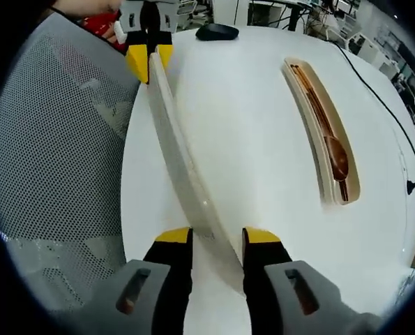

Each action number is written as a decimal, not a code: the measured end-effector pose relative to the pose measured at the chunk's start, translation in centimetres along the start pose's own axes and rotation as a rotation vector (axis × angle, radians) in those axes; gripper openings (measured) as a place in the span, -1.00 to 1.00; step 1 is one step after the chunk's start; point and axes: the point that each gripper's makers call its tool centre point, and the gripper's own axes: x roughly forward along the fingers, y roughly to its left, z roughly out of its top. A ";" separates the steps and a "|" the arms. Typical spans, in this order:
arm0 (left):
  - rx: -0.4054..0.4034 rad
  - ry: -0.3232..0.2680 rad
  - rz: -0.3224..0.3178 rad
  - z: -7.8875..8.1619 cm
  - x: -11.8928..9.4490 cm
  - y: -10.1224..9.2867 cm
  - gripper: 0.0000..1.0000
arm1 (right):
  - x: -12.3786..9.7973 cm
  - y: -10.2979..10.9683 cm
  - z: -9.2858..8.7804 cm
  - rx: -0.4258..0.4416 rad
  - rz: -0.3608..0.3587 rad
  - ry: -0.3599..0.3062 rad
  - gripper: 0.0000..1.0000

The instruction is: Arrange the utensils inside the cutlery case until each visible utensil rests in its matching compartment.

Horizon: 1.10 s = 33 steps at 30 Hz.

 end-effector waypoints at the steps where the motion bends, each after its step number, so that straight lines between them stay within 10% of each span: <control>1: -0.006 -0.003 -0.001 0.0 0.0 0.0 -0.89 | 0.0 -0.2 0.0 -0.003 -0.008 0.001 -0.46; 15: -0.182 -0.051 -0.024 -0.5 -0.1 0.2 -0.89 | -0.2 -1.4 0.2 -0.088 -0.081 -0.001 -0.20; 33: -0.399 -0.146 -0.055 0.6 -1.1 0.9 -0.92 | -0.6 -4.4 6.7 -0.546 -0.463 -0.052 0.21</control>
